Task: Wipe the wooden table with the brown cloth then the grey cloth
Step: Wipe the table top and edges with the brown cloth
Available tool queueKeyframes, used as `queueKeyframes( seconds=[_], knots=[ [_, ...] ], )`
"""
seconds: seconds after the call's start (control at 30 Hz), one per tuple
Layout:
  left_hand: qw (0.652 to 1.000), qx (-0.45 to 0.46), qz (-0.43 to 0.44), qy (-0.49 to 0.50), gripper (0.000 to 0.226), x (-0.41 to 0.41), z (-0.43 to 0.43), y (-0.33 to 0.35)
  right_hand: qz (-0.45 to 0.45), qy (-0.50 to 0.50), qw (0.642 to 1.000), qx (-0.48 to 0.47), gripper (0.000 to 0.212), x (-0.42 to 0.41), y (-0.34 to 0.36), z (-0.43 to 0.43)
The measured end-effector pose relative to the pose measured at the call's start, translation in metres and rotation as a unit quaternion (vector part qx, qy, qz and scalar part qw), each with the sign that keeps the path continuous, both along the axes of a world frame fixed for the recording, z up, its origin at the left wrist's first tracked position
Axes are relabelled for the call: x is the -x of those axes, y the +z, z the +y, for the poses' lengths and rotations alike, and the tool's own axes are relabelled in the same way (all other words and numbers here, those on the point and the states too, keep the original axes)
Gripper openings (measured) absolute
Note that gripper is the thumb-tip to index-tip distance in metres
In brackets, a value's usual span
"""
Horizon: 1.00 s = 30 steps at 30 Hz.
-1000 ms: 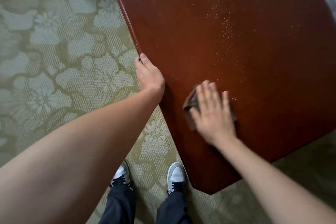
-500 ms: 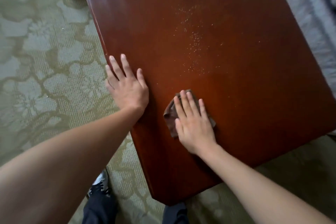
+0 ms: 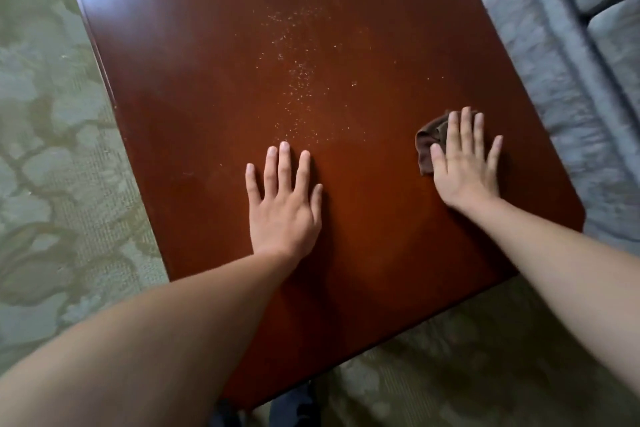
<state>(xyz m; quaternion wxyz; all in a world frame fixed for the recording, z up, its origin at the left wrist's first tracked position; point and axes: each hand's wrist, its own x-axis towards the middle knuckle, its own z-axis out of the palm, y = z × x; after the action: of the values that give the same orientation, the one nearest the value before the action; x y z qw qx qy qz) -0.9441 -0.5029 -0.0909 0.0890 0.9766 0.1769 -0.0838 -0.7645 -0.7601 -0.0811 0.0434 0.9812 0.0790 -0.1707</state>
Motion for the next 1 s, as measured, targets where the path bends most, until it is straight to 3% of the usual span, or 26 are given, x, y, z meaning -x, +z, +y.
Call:
queueKeyframes(
  seconds=[0.1, 0.3, 0.4, 0.47, 0.6, 0.7, 0.8, 0.87, 1.0],
  knots=[
    [1.0, 0.001, -0.01, 0.003, 0.064, 0.0, -0.001, -0.001, -0.033, 0.031, 0.999, -0.009, 0.077, 0.04, 0.0, 0.019],
    [0.999, 0.01, -0.027, 0.016, 0.063, 0.0, -0.001, 0.002, 0.0, 0.281, 0.959, -0.039, 0.073, 0.186, 0.006, 0.021],
    [0.999, 0.008, -0.027, 0.015, 0.064, 0.0, -0.001, 0.002, 0.001, 0.343, 0.938, -0.053, 0.073, 0.179, 0.001, -0.009],
    [1.0, 0.007, -0.022, 0.014, 0.064, -0.002, -0.001, 0.002, -0.014, 0.291, 0.956, -0.03, 0.072, 0.143, -0.004, -0.039],
    [0.999, -0.003, -0.026, 0.02, 0.065, -0.002, -0.004, 0.002, -0.037, 0.002, 0.999, -0.006, 0.071, 0.058, 0.002, -0.118],
    [0.999, -0.005, -0.033, 0.028, 0.066, -0.003, -0.004, 0.001, -0.057, -0.153, 0.987, -0.01, 0.071, 0.013, 0.004, -0.123],
    [0.999, -0.001, -0.04, 0.031, 0.065, -0.002, -0.006, 0.002, -0.069, -0.3, 0.951, -0.023, 0.069, -0.02, 0.005, -0.089],
    [0.999, -0.003, -0.043, 0.032, 0.065, -0.004, -0.006, 0.001, -0.075, -0.263, 0.961, -0.031, 0.071, -0.032, 0.004, -0.051],
    [0.998, -0.011, -0.047, 0.033, 0.064, -0.003, -0.007, 0.001, -0.06, 0.029, 0.996, -0.058, 0.071, -0.002, 0.001, 0.065]
  ],
)
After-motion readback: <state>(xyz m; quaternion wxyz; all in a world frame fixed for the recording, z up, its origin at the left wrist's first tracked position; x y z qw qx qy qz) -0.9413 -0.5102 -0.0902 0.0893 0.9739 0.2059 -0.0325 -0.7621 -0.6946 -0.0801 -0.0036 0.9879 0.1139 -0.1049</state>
